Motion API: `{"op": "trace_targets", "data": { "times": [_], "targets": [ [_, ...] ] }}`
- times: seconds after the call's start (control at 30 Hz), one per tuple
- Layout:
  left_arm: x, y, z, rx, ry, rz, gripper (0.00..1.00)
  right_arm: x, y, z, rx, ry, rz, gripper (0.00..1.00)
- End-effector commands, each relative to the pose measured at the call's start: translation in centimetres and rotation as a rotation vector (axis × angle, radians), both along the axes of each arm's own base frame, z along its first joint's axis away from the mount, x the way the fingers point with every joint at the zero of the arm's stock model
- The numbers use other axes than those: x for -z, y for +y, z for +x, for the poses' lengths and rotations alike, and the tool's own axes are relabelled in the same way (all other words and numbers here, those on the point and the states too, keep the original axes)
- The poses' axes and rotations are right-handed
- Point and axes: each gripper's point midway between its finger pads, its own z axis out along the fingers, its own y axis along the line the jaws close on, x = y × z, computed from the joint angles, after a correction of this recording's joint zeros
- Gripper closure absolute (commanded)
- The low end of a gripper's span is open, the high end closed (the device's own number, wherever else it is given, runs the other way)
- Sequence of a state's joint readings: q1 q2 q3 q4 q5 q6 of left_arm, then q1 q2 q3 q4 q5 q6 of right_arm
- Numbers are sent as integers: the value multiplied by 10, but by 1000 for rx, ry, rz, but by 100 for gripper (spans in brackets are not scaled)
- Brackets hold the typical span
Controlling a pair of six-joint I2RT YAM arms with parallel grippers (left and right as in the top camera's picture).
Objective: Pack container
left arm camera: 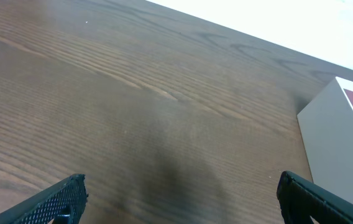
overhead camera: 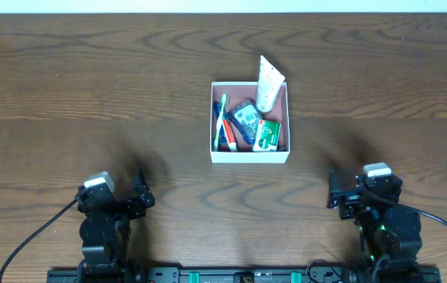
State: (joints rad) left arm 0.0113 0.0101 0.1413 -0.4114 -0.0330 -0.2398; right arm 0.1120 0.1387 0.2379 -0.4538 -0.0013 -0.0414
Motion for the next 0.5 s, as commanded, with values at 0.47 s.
{"op": "trace_targets", "data": {
  "times": [0.47],
  "targets": [
    [8, 2, 0, -13, 15, -7, 2, 25, -2, -2, 3, -18, -11, 1]
  ]
}}
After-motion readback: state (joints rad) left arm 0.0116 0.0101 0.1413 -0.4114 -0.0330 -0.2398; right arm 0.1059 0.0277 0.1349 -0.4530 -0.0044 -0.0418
